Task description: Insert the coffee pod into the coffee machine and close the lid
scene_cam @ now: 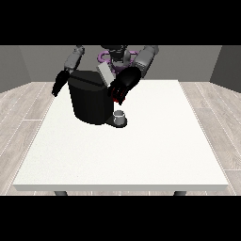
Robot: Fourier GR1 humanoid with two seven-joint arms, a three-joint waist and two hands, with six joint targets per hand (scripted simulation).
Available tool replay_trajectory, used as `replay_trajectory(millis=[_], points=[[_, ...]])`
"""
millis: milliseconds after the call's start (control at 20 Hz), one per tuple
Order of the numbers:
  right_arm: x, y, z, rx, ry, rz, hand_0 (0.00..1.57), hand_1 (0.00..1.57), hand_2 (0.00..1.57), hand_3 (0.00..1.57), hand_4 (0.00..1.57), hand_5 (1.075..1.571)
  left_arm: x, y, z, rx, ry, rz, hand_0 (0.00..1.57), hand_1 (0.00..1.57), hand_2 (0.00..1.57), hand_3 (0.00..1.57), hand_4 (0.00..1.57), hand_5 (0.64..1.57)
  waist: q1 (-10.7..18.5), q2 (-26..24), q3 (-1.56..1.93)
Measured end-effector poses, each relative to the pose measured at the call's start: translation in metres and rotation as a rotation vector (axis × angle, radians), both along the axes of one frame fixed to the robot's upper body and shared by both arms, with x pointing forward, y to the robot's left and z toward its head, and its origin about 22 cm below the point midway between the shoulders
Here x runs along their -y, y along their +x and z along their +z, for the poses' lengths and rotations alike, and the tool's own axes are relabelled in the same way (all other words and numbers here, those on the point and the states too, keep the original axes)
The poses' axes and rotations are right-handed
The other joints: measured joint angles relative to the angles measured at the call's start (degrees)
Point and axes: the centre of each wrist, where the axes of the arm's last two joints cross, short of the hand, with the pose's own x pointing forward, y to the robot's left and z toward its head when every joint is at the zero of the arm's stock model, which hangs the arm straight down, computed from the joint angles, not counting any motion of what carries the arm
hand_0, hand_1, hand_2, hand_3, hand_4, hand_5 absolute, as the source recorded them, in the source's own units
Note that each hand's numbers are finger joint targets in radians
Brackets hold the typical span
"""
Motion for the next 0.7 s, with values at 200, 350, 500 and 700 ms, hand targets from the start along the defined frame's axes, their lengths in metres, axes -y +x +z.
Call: replay_trajectory(millis=[200,350,500,700], points=[[-0.002,-0.001,-0.002,-0.001,0.010,0.003,0.00,0.00,0.00,0.00,0.13,1.571,-0.005,-0.001,0.005,0.015,0.002,-0.004,0.00,0.00,0.48,0.38,0.00,1.571,0.22,0.32,0.02],[-0.001,-0.001,-0.006,-0.020,0.016,-0.009,0.00,0.00,0.00,0.00,0.00,1.571,0.002,0.001,-0.005,0.000,0.005,-0.007,0.00,0.00,0.33,0.23,0.00,1.571,1.23,-0.92,0.06],[0.006,-0.002,-0.016,-0.046,0.034,-0.027,0.00,0.00,0.00,0.00,0.00,1.571,0.009,0.004,-0.019,-0.035,0.002,-0.012,0.00,0.00,0.00,0.15,0.00,1.571,2.69,-2.96,0.06],[0.015,-0.018,-0.051,-0.121,0.042,-0.047,0.00,0.00,0.00,0.00,0.00,1.571,0.012,0.007,-0.054,-0.136,-0.024,-0.003,0.00,0.00,0.00,0.00,0.00,1.571,4.84,-8.05,-0.02]])
